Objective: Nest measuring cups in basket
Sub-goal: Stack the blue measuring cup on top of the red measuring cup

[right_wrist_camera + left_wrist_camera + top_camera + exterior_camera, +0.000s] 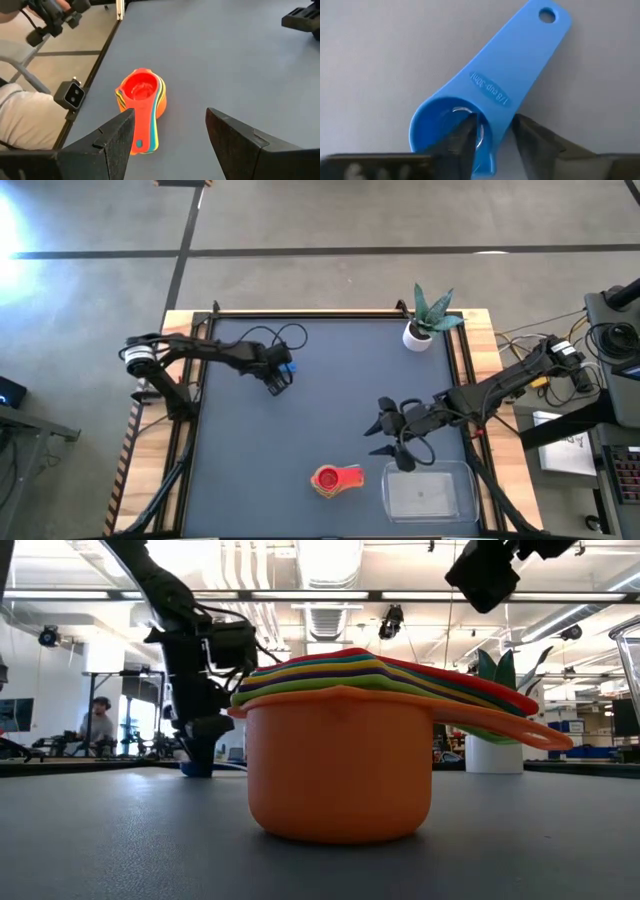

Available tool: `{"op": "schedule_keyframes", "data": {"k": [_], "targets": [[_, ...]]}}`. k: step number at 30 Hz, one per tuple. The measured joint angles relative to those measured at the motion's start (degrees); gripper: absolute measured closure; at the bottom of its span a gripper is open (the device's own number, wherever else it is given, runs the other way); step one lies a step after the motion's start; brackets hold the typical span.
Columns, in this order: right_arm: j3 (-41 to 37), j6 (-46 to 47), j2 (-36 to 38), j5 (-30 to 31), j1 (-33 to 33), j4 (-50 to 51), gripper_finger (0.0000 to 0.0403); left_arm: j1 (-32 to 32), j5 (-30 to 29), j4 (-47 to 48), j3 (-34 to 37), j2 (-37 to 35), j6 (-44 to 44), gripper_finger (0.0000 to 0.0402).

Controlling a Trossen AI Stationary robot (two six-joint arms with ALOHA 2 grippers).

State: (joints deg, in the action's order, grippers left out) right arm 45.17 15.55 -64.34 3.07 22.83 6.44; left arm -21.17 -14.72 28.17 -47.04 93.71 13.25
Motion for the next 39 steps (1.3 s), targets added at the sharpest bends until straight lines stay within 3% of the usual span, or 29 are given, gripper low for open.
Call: {"op": "schedule_keyframes", "data": {"k": [4,10,15,18,22,26,30,39], "targets": [[0.0,0.1,-0.2,0.0,0.0,0.1,0.0172,-0.1,1.3,2.2,-1.9,0.1,2.1,0.0387],[0.0,0.0,-0.2,1.6,0.0,0.1,0.0172,1.2,8.2,9.9,-6.1,-1.1,6.2,0.0397],[0.1,-1.7,-0.7,13.4,0.0,0.5,0.0172,7.6,9.6,15.1,-11.3,-3.6,10.1,0.0399],[0.1,-3.3,-1.0,17.5,-0.8,0.5,0.0172,13.8,6.7,15.3,-13.9,-4.0,13.1,0.04],[0.2,-2.1,-1.5,14.7,-4.2,-1.1,0.0172,22.4,-0.4,14.8,-17.9,-3.0,16.9,0.04],[0.3,-2.9,-3.2,5.0,-8.5,-4.2,0.0172,28.9,-7.2,14.8,-22.8,-0.7,18.5,0.04],[0.3,-3.1,-4.6,3.8,-12.3,-8.0,0.0172,32.1,-11.2,14.8,-26.6,2.3,18.6,0.0401],[0.3,-4.9,-6.4,2.6,-18.3,-11.7,0.0172,33.0,-11.4,13.1,-28.4,8.1,17.7,0.0401]]}}
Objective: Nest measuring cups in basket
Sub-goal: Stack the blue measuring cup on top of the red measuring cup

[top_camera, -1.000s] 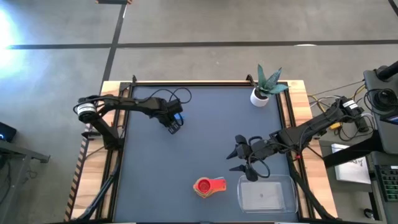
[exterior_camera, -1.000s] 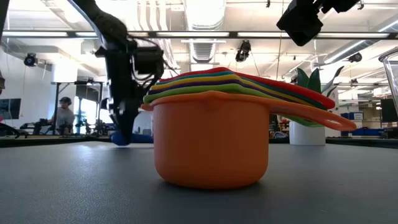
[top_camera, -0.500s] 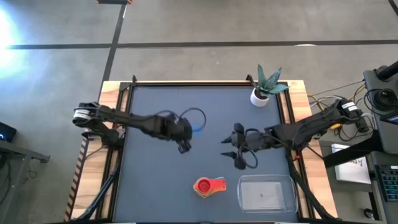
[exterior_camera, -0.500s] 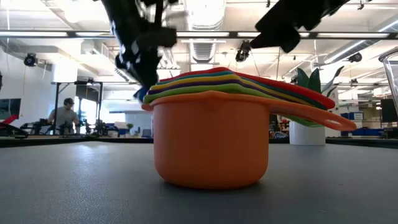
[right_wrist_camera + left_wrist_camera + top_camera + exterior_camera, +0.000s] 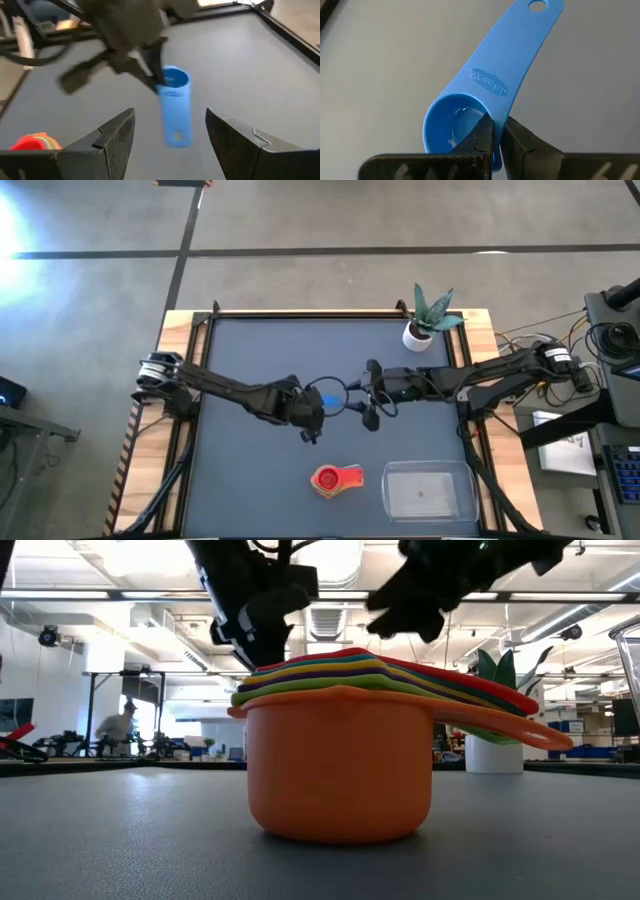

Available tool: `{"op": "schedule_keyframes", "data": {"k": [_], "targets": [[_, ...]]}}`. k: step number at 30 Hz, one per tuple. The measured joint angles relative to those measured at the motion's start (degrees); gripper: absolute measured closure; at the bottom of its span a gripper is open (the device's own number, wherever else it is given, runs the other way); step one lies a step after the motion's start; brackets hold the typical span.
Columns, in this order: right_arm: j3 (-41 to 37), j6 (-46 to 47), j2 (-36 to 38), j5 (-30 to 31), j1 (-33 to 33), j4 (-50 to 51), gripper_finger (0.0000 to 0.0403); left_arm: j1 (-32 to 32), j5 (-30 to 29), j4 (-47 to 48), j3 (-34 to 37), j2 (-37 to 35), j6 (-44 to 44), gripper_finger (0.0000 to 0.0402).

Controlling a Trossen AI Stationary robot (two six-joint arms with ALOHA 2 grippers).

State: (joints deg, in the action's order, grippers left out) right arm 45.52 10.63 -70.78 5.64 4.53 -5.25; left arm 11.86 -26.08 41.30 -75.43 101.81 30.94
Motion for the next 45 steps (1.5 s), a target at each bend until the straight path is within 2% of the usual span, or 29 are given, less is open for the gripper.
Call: {"op": "schedule_keyframes", "data": {"k": [4,10,16,21,29,45], "targets": [[0.0,0.0,-3.1,-0.1,-0.6,-0.4,0.0165,0.1,0.5,-1.6,-0.7,0.7,-0.2,0.0401],[0.3,1.5,-9.3,-0.1,-0.6,-4.6,0.011,0.1,0.5,-4.2,-0.5,0.6,-0.5,0.0401],[5.1,0.2,-15.3,-0.1,-1.0,-4.4,0.0065,0.4,0.7,-4.7,-0.6,0.6,-1.2,0.0401],[11.1,-1.1,-20.1,-0.1,-1.4,0.8,0.0064,0.3,1.2,-4.6,-0.6,0.5,-1.6,0.0401],[19.5,-3.2,-25.0,0.5,-1.5,11.6,0.0104,0.8,1.5,-3.7,-0.2,0.4,-1.7,0.0402],[20.5,-4.8,-23.8,0.3,-1.5,15.9,0.0274,1.1,1.1,-2.8,-0.3,-0.1,-1.6,0.0401]]}}
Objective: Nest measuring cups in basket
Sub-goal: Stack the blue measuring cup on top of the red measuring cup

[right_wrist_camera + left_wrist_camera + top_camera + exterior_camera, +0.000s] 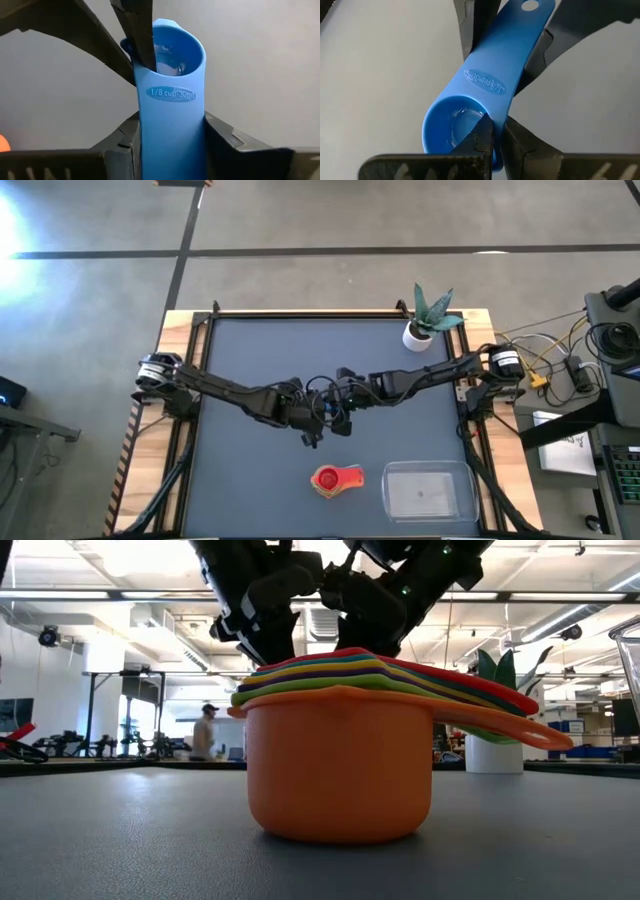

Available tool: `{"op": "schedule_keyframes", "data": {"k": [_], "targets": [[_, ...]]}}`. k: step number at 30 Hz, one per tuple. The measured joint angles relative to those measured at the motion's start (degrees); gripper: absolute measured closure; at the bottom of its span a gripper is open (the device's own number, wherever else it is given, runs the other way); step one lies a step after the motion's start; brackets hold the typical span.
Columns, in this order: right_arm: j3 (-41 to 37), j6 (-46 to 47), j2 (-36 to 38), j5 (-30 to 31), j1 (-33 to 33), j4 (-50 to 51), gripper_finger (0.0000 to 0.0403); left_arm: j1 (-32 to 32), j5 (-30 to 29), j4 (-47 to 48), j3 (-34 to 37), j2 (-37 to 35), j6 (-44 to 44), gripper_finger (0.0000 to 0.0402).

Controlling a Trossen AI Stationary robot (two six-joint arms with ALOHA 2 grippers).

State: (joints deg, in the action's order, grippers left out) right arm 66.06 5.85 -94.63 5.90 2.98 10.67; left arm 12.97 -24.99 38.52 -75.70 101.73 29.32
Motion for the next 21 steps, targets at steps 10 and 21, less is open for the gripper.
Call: {"op": "schedule_keyframes", "data": {"k": [10,21], "targets": [[0.0,-1.8,0.0,1.2,0.0,0.0,0.0275,0.2,0.2,0.7,0.0,-0.3,1.7,0.0392],[0.0,-2.6,0.2,2.2,0.0,2.2,0.0291,3.8,-3.5,5.7,0.0,-4.3,2.4,0.0331]]}}
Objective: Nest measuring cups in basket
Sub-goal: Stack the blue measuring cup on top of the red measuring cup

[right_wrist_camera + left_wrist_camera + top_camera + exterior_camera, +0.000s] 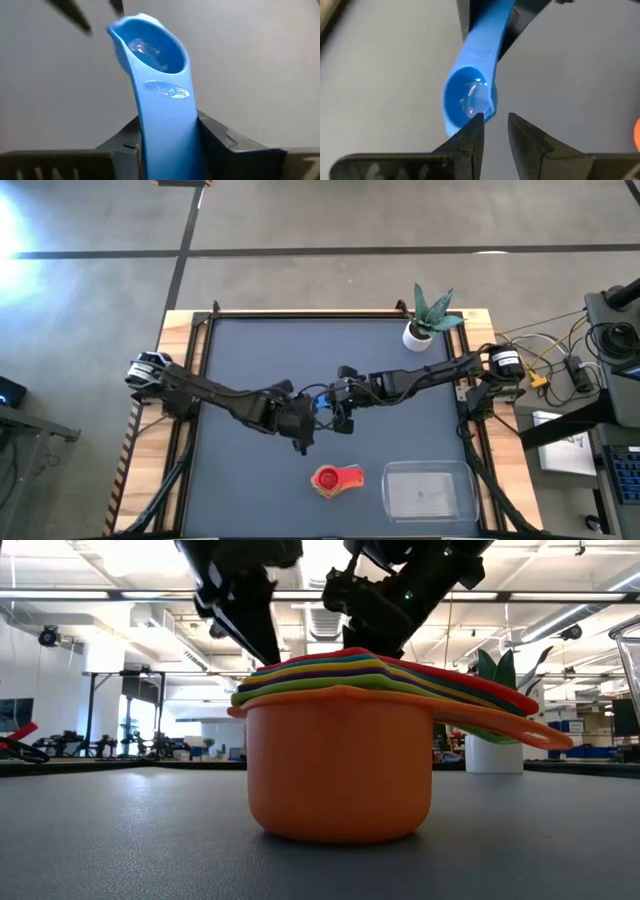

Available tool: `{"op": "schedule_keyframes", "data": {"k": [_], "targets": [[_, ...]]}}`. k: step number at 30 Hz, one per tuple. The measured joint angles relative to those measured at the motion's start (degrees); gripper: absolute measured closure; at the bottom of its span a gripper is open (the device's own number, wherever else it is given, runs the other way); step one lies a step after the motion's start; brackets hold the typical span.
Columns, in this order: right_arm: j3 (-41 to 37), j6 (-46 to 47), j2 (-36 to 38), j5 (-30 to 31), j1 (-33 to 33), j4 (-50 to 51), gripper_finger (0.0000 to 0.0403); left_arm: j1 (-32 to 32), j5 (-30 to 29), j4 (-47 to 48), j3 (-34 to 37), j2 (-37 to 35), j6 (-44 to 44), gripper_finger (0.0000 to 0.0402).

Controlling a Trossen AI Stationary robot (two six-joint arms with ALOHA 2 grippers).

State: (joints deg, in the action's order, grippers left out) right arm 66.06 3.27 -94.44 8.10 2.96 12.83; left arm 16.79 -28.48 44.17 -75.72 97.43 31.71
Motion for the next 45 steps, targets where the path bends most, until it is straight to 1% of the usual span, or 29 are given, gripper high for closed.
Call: {"op": "schedule_keyframes", "data": {"k": [2,6,7,9,12,15,17,20,23,26,28,30,36,40,45], "targets": [[0.0,0.6,0.5,-0.1,0.0,1.6,0.0304,1.0,-2.9,1.7,0.0,-1.4,0.1,0.0328],[0.0,1.2,1.6,-0.7,0.9,3.2,0.0335,3.5,-11.4,1.1,1.9,-5.2,0.3,0.0326],[0.0,1.2,2.0,-0.7,1.2,3.2,0.0344,4.1,-12.5,0.7,2.6,-6.1,0.3,0.0326],[0.0,1.2,2.6,-0.9,1.8,3.4,0.0362,5.0,-12.9,-0.9,4.4,-8.2,0.4,0.0326],[0.0,1.0,3.2,-1.1,2.1,5.1,0.0385,6.2,-13.0,-5.7,8.6,-11.5,0.5,0.0326],[-0.1,0.7,3.3,-1.0,2.1,8.3,0.0394,7.0,-12.9,-13.3,14.5,-14.8,0.3,0.0326],[-0.1,0.7,3.4,-1.0,2.1,10.5,0.0394,7.1,-12.2,-20.3,19.0,-16.7,-0.4,0.0326],[-0.1,1.1,3.4,-1.3,2.1,12.9,0.0394,6.5,-6.8,-32.5,26.5,-18.5,-2.6,0.0326],[-0.6,1.1,3.4,-6.5,2.1,13.8,0.0391,5.6,-0.7,-44.7,32.7,-18.9,-4.9,0.0326],[-1.0,1.1,3.4,-11.7,2.1,13.6,0.0374,4.9,1.5,-53.7,36.8,-18.9,-6.2,0.0326],[-1.9,1.1,3.4,-12.4,2.5,13.5,0.0354,4.3,2.2,-57.8,38.3,-19.0,-8.1,0.0326],[-3.0,0.7,3.4,-12.6,2.8,13.8,0.0328,3.5,4.1,-60.9,39.2,-19.6,-10.6,0.0325],[-5.2,0.1,2.7,-12.6,3.0,12.9,0.0235,2.3,14.8,-74.5,40.2,-21.2,-20.5,0.0325],[-5.5,-2.2,0.4,-11.4,3.0,10.9,0.0183,2.1,15.9,-75.8,38.6,-23.5,-25.2,0.0325],[-5.5,-4.3,-3.1,-11.0,2.8,8.0,0.014,1.9,16.0,-75.5,37.5,-24.6,-27.4,0.0325]]}}
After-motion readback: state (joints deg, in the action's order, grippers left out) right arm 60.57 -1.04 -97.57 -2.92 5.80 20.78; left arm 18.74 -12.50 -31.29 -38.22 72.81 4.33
